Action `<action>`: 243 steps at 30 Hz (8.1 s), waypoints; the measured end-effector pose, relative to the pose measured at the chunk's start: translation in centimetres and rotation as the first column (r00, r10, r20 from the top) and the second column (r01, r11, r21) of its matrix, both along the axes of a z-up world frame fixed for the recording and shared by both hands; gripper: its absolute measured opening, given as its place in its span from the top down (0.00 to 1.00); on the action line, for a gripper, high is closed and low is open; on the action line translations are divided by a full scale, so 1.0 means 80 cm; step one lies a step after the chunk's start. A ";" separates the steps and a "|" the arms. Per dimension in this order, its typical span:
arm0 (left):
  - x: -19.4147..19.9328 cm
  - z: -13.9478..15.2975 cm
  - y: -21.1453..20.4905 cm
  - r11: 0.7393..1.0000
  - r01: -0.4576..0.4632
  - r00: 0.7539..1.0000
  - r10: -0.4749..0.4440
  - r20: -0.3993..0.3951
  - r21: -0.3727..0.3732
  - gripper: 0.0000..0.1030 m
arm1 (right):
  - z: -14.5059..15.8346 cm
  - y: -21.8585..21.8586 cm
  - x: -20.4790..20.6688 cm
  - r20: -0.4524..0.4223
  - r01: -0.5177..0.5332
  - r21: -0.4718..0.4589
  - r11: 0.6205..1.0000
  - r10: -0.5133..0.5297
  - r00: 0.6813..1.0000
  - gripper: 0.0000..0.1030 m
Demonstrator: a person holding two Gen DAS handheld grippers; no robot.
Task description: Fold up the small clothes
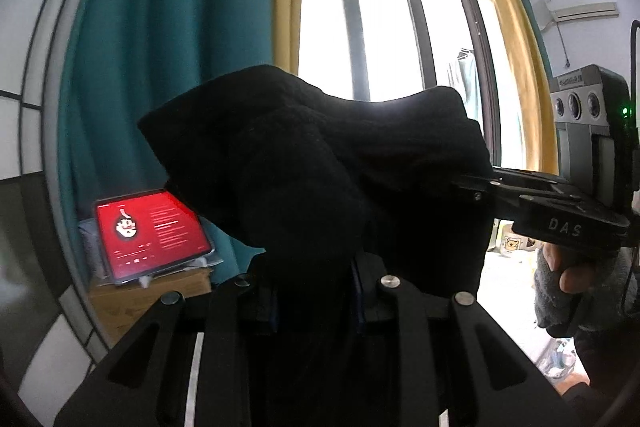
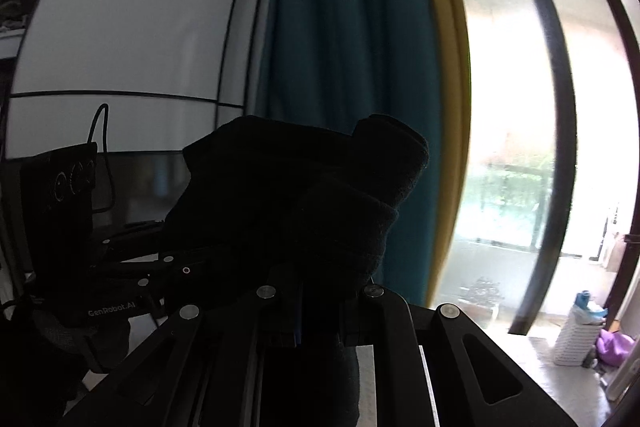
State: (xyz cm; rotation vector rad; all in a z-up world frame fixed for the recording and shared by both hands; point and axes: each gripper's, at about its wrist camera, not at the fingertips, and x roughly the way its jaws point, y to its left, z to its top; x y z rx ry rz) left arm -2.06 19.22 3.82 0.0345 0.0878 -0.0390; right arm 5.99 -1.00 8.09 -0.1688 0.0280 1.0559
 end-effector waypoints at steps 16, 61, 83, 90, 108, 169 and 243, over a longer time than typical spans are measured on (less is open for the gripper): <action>0.033 -0.063 0.062 0.998 -0.061 0.983 0.061 -0.176 0.005 0.76 | -0.085 0.081 0.069 -0.172 -0.064 -0.033 0.997 0.057 0.983 0.89; 0.220 -0.216 0.187 0.963 -0.248 0.754 0.123 -0.645 -0.106 0.69 | -0.322 0.251 0.333 -0.621 -0.022 -0.324 0.946 -0.194 0.760 0.60; 0.175 -0.190 0.188 0.953 -0.287 0.765 0.167 -0.622 -0.098 0.62 | -0.300 0.226 0.316 -0.535 0.076 -0.375 0.924 -0.282 0.797 0.14; 0.154 -0.190 0.159 0.962 -0.249 0.750 0.118 -0.651 -0.112 0.62 | -0.297 0.218 0.298 -0.540 0.057 -0.369 0.928 -0.264 0.799 0.14; 0.100 -0.231 0.147 0.938 -0.330 0.701 0.167 -0.693 -0.107 0.62 | -0.322 0.205 0.235 -0.529 0.004 -0.440 0.898 -0.263 0.807 0.14; 0.087 -0.143 -0.156 0.988 -0.127 0.916 0.081 -0.393 -0.092 0.12 | -0.212 -0.209 0.097 -0.311 0.475 -0.332 0.815 -0.570 0.761 0.14; -0.017 -0.001 -0.142 0.955 -0.293 0.947 0.297 0.124 -0.056 0.00 | -0.012 -0.216 0.005 -0.068 0.642 0.030 0.766 -0.639 0.766 0.00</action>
